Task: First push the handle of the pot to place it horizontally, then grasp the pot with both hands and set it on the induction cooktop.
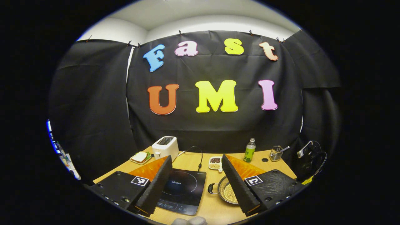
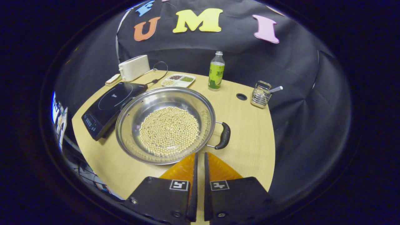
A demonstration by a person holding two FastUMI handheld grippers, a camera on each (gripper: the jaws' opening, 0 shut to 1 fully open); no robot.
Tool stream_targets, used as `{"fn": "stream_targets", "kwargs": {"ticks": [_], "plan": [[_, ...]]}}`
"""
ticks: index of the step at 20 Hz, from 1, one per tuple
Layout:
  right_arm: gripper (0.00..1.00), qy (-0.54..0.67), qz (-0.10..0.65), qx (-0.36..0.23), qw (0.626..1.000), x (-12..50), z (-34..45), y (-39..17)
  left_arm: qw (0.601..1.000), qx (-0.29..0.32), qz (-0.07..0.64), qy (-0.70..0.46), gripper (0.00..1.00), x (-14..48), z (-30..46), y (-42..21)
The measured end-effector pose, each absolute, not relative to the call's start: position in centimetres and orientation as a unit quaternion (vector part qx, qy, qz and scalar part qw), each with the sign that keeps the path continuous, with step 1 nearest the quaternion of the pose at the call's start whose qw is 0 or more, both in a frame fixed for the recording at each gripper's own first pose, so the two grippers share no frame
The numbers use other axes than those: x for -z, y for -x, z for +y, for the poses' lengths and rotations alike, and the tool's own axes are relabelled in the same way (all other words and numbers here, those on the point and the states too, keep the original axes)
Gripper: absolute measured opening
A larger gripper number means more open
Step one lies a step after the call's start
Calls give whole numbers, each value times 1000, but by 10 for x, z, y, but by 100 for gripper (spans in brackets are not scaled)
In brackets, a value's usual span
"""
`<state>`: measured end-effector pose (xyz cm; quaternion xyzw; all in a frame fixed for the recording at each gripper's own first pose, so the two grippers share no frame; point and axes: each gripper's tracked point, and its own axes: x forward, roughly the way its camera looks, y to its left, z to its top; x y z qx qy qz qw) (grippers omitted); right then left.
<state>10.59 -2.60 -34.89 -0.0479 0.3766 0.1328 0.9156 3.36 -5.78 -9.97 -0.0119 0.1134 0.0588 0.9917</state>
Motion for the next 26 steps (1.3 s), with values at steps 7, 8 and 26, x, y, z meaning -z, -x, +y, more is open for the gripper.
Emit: {"fn": "stream_targets", "kwargs": {"ticks": [7, 8, 26], "plan": [[64, -8, 359, -43, 932, 334, -29, -64, 986, 24, 165, 24, 95, 149, -54, -16], [64, -13, 357, -31, 934, 334, -29, -59, 984, 32, 172, 27, 95, 155, -54, -14], [89, -56, 383, -33, 921, 372, -34, -141, 933, 33, 357, 42, 96, 344, -108, -77]]}}
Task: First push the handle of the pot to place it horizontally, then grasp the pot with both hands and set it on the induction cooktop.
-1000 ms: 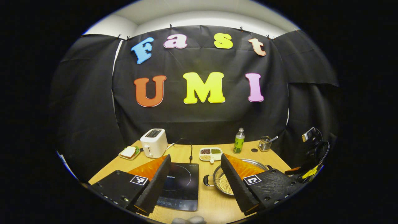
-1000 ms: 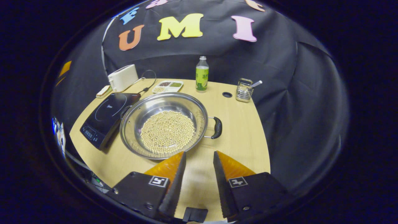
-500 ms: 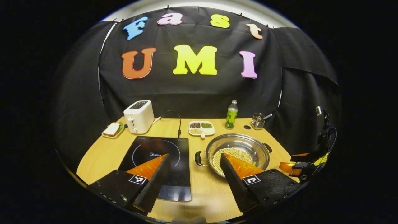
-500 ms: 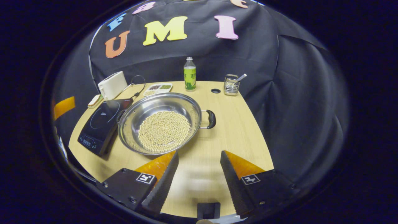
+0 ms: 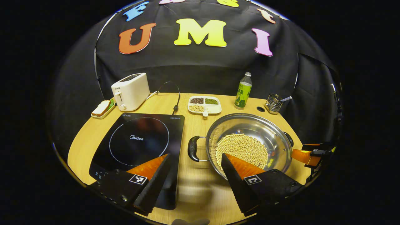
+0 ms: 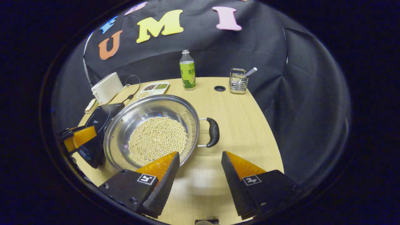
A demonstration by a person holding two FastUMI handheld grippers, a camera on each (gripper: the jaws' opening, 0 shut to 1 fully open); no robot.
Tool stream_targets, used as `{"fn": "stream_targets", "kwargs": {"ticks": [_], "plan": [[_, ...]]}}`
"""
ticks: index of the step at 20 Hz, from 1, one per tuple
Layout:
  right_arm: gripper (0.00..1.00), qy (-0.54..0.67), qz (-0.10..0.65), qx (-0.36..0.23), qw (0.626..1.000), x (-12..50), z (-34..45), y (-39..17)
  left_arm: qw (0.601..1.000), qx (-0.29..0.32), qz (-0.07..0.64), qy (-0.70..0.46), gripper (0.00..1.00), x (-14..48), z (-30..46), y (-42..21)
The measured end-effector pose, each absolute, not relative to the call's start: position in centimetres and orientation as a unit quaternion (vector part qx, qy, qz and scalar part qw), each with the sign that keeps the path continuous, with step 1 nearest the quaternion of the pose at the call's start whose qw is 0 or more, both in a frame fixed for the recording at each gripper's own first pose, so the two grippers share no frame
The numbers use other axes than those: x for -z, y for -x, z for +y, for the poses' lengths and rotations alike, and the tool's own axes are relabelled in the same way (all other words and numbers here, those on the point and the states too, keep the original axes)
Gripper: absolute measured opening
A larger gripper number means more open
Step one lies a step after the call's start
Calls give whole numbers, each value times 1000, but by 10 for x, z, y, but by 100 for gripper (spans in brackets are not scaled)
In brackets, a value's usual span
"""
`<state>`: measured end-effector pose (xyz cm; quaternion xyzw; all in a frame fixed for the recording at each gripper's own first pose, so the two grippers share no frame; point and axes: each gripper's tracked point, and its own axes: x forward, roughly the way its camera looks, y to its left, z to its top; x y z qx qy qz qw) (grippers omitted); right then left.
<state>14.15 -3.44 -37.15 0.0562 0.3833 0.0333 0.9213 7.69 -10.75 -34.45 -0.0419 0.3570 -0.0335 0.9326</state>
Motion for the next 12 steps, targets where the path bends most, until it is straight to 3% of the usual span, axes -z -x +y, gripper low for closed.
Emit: {"fn": "stream_targets", "kwargs": {"ticks": [12], "plan": [[88, -25, 433, -71, 898, 410, -31, -207, 904, 13, 426, 38, 96, 409, -121, -119]]}}
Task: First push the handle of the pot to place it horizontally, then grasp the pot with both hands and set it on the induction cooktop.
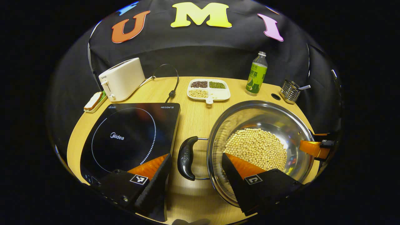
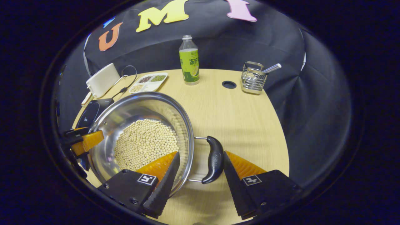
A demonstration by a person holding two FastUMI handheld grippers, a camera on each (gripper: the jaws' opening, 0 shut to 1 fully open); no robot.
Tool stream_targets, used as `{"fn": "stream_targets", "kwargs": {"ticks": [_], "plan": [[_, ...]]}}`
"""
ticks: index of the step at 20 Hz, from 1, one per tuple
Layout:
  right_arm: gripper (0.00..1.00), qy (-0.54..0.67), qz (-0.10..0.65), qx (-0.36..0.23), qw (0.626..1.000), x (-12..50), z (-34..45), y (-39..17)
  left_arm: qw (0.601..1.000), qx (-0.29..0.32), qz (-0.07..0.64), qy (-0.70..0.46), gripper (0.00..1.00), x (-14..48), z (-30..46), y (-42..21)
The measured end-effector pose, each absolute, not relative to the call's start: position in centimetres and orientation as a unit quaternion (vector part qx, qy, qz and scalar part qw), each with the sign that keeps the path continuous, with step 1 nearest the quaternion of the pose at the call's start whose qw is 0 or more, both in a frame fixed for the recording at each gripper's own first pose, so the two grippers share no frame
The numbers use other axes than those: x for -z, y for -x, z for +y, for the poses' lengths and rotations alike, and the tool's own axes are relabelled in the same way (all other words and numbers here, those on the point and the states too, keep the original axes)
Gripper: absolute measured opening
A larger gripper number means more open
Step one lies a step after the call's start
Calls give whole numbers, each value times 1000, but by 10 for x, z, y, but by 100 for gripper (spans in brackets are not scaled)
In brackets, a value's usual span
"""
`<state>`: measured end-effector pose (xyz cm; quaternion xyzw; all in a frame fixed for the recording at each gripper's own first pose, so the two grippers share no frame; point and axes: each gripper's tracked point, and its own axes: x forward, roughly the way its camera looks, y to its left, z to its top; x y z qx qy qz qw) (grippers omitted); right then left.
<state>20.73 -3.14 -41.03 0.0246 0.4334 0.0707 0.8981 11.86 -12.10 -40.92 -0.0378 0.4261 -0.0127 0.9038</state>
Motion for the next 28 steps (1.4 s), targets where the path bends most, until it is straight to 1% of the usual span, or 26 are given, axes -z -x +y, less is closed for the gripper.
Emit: {"fn": "stream_targets", "kwargs": {"ticks": [3, 4, 5, 6, 7, 8, 9, 10, 14, 15, 16, 17, 19, 21, 22, 23, 28], "plan": [[86, -30, 453, -68, 888, 419, -32, -208, 894, 12, 446, 45, 94, 420, -127, -119], [70, -35, 456, -67, 887, 422, -32, -208, 888, 8, 457, 49, 91, 426, -129, -115], [73, -37, 456, -67, 887, 419, -32, -207, 882, 6, 469, 52, 88, 431, -129, -113], [71, -38, 459, -67, 885, 419, -32, -207, 879, -1, 473, 54, 84, 434, -128, -111], [70, -39, 460, -66, 885, 420, -32, -207, 879, -4, 474, 49, 92, 435, -126, -112], [69, -39, 462, -66, 883, 420, -32, -207, 881, -4, 471, 48, 87, 435, -127, -114], [68, -37, 463, -68, 883, 421, -31, -206, 880, -4, 473, 44, 84, 434, -126, -113], [67, -37, 463, -71, 883, 419, -31, -205, 880, -6, 472, 43, 73, 434, -126, -113], [66, -36, 460, -92, 882, 418, -30, -206, 877, -16, 479, 40, 73, 434, -125, -111], [68, -38, 457, -100, 883, 417, -29, -206, 873, -19, 485, 41, 73, 436, -126, -109], [65, -38, 456, -105, 883, 417, -29, -206, 874, -18, 484, 38, 75, 434, -125, -109], [65, -40, 456, -106, 883, 417, -30, -207, 877, -19, 479, 37, 78, 433, -124, -112], [65, -33, 459, -107, 881, 417, -30, -207, 890, -14, 454, 22, 78, 425, -121, -124], [65, -31, 462, -104, 880, 416, -31, -206, 890, -6, 456, 6, 78, 429, -119, -127], [65, -32, 462, -102, 881, 417, -30, -206, 892, -2, 453, 10, 84, 424, -119, -128], [65, -32, 464, -99, 880, 416, -30, -205, 891, 2, 454, 12, 74, 427, -120, -127], [65, -26, 470, -88, 878, 415, -30, -204, 888, 14, 459, 26, 69, 424, -121, -127]]}}
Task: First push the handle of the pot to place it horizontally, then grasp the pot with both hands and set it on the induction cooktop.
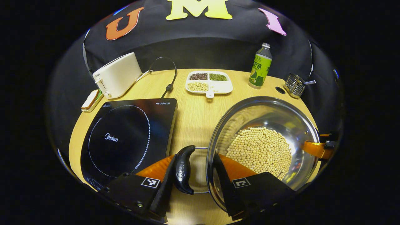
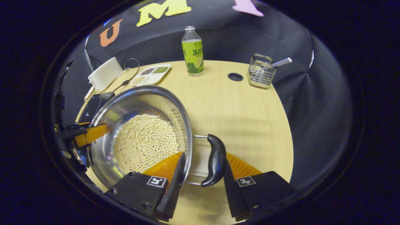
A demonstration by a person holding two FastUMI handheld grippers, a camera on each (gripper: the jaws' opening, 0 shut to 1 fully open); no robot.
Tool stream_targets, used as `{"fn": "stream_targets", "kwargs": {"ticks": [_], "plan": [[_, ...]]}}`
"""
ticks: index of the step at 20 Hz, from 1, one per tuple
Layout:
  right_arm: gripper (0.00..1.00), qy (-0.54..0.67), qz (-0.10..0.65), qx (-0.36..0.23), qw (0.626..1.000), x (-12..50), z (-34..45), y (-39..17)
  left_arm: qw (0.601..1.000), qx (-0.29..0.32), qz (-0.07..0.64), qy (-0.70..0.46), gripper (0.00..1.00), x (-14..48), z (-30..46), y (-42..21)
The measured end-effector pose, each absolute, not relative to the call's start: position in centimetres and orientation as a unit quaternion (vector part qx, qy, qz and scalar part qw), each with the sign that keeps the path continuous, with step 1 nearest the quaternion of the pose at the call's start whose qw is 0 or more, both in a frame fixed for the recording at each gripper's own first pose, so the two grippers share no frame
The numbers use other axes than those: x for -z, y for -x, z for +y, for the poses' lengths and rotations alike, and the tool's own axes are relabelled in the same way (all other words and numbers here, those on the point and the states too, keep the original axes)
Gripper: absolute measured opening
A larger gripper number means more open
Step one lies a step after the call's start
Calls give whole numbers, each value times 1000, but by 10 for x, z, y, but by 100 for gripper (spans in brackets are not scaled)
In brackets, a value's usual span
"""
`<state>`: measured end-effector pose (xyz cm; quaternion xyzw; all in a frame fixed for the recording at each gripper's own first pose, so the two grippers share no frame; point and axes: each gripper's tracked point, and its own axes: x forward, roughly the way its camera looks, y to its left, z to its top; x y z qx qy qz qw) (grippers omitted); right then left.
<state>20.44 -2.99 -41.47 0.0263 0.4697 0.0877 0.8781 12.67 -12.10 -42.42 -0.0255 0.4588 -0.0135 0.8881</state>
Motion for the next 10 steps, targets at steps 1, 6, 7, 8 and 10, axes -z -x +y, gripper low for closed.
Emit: {"fn": "stream_targets", "kwargs": {"ticks": [1, 6, 7, 8, 10], "plan": [[64, -26, 472, -87, 877, 414, -29, -202, 887, 14, 461, 29, 68, 424, -120, -126], [62, -28, 459, -81, 884, 393, -22, -197, 895, 25, 444, 22, 65, 402, -111, -129], [62, -31, 456, -79, 886, 387, -19, -195, 896, 25, 442, 22, 65, 398, -107, -130], [62, -34, 452, -77, 888, 380, -15, -195, 898, 27, 439, 22, 65, 392, -104, -130], [62, -32, 446, -77, 891, 369, -7, -193, 902, 30, 430, 17, 65, 381, -92, -131]]}}
